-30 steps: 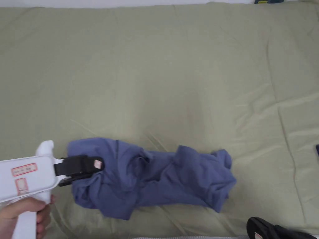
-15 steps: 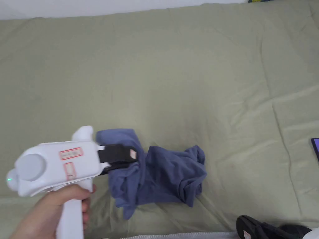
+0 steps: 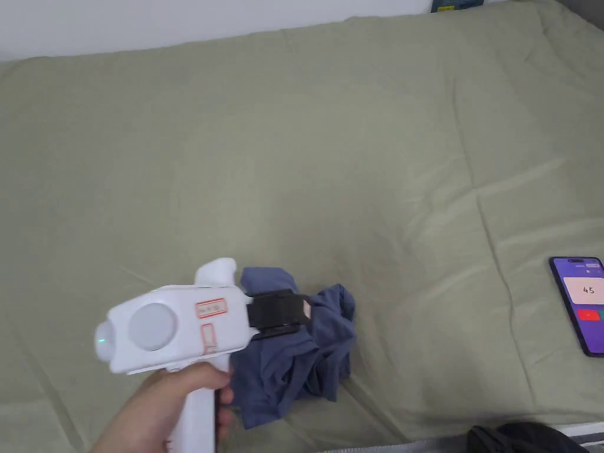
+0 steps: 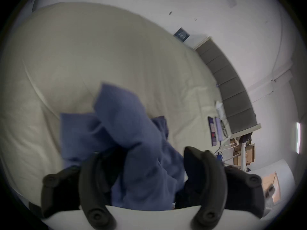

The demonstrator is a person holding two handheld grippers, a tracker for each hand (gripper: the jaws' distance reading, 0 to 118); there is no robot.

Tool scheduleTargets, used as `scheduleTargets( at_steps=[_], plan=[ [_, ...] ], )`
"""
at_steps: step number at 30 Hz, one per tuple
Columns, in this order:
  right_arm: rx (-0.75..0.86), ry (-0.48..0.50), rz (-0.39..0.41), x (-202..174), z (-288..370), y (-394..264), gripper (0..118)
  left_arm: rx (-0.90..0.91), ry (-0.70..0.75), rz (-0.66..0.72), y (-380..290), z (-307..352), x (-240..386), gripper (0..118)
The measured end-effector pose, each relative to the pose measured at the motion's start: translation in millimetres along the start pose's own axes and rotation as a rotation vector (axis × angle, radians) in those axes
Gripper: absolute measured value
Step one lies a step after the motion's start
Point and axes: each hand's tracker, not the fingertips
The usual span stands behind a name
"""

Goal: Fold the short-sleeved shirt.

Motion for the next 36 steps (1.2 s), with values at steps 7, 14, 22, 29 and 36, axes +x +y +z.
scheduleTargets(
  at_steps=[7, 14, 22, 29, 36],
  plan=[
    [-0.015, 0.051, 0.017, -18, -15, 4, 4, 0.179, 0.029, 0.138, -13, 97, -66, 68],
    [-0.021, 0.084, 0.051, -33, -17, 4, 4, 0.129, 0.058, 0.194, -23, 61, -90, 6],
    [-0.014, 0.031, 0.014, -17, 0, -4, 4, -0.048, -0.175, 0.128, -8, -64, -13, 6],
    [-0.003, -0.031, -0.042, 8, 12, -9, 4, -0.112, -0.169, 0.187, -20, -123, -17, 6],
    [-0.002, -0.006, -0.024, 8, 3, -4, 4, 0.147, -0.114, -0.096, -45, 10, 5, 6]
  ],
)
